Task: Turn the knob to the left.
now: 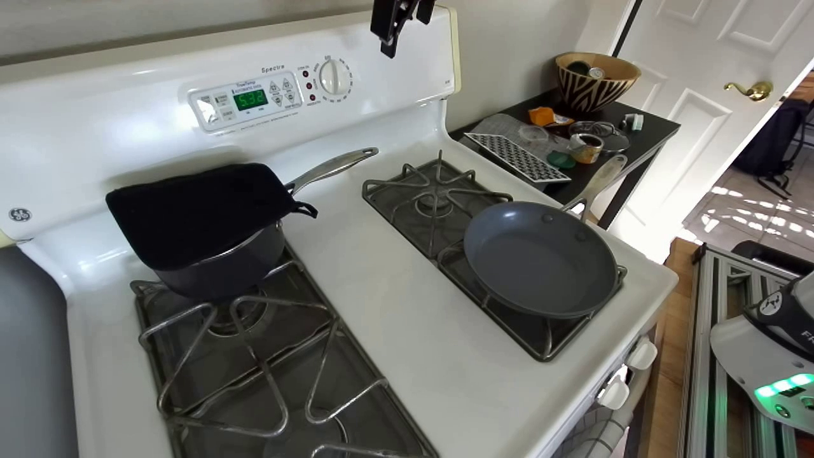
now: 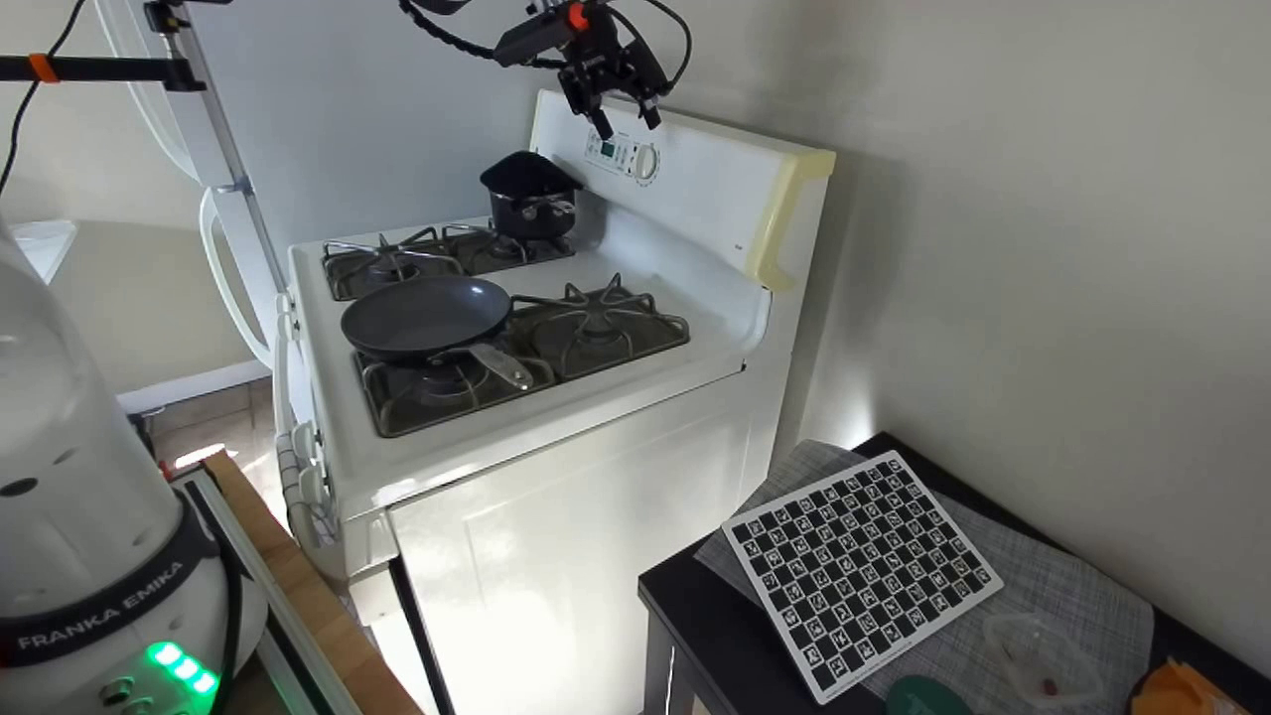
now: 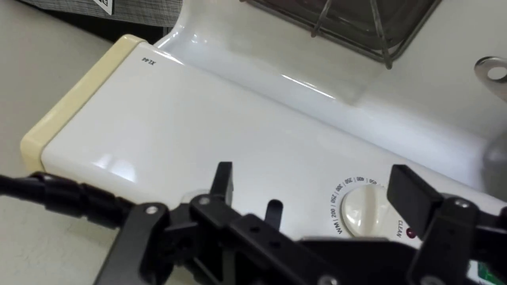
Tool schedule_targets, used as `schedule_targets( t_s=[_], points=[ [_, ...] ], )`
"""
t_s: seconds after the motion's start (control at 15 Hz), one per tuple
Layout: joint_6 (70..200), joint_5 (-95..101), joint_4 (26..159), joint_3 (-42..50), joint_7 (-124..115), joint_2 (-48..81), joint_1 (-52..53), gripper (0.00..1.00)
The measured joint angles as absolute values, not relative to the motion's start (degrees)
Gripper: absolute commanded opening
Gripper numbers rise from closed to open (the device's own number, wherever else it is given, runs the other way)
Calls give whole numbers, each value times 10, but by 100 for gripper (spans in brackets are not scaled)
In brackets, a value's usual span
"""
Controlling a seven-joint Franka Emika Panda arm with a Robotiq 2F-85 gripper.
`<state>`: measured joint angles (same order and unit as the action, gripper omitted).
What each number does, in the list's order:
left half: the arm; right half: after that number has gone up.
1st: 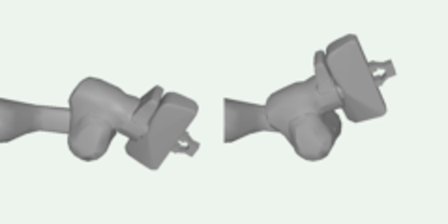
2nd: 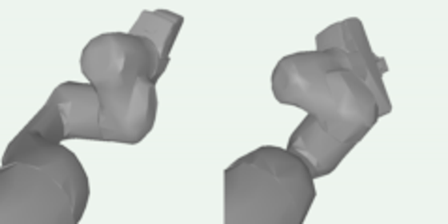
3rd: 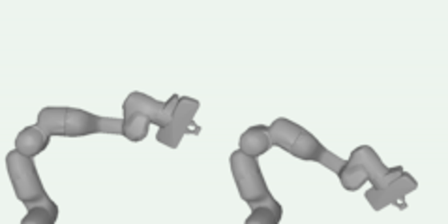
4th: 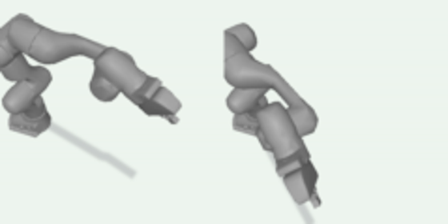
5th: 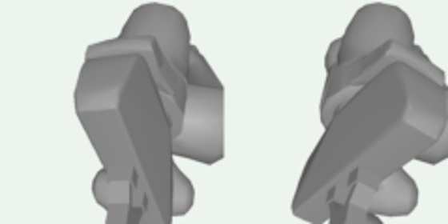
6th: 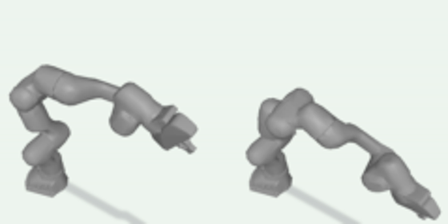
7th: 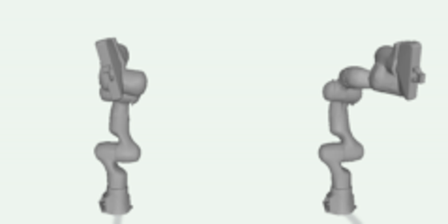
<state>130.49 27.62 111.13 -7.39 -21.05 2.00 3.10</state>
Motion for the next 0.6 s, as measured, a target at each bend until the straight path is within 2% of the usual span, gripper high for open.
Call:
schedule_targets(
  t_s=[0.6],
  points=[
    [1317,269,1106,-69,-216,26,41,100]
  ],
)
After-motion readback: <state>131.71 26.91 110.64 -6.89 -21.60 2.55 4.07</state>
